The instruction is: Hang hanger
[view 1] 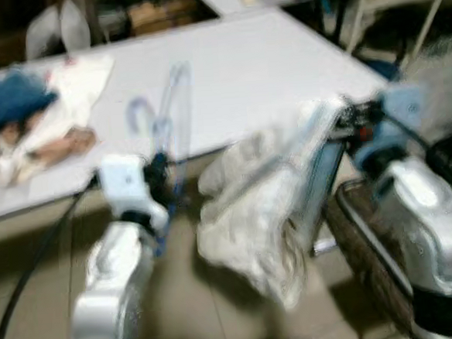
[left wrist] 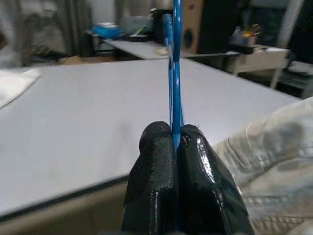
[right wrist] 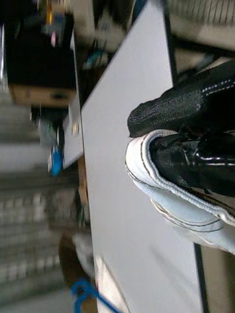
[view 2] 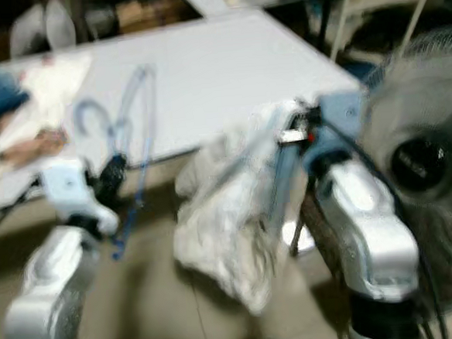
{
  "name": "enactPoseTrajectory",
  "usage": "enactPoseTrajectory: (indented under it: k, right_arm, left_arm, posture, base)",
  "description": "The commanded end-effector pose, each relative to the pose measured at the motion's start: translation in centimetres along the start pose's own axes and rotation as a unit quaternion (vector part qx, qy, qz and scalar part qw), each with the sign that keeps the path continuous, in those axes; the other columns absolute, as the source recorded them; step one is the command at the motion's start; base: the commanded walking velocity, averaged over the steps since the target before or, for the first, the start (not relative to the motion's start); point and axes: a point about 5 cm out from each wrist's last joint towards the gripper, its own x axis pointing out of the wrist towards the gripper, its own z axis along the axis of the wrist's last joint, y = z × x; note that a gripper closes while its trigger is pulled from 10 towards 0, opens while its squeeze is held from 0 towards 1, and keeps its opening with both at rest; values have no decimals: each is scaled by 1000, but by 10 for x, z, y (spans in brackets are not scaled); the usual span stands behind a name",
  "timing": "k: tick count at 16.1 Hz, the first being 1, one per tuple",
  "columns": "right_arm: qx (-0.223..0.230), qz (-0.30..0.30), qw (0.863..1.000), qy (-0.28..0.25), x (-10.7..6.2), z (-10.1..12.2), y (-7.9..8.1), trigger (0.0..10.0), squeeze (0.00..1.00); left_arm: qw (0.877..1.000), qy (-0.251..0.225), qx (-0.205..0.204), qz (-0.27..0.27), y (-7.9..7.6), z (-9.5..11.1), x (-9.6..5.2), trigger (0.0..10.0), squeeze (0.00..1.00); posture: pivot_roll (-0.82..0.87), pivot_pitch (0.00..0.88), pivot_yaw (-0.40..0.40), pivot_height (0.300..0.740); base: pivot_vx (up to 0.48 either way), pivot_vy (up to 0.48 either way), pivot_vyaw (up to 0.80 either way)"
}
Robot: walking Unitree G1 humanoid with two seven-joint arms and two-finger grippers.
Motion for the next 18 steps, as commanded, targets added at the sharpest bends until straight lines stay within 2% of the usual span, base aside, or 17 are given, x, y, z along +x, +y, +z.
enactPoseTrajectory:
  k: [1,4,12,18]
  right_arm:
    - [-3,6,999,-37,-1,16,4,10000,0]
    - [-10,11,999,-39,1,18,2,10000,0]
    - [-24,23,999,-38,2,17,4,10000,0]
    - [-23,9,999,-37,2,16,1,10000,0]
  left_arm:
    - [1000,-4,7,13,8,2,-2,10000,0]
    - [1000,-4,8,19,9,1,-3,10000,0]
    - [1000,-6,12,25,11,0,-4,10000,0]
    - [1000,-5,15,23,13,-1,-3,10000,0]
  posture:
    - [-136,65,35,740]
    - [-135,56,23,740]
    - [-130,43,18,740]
    - [-127,43,22,740]
  base:
    - [375,0,-800]
    - [377,0,-800]
    - [376,0,0]
    - [378,0,0]
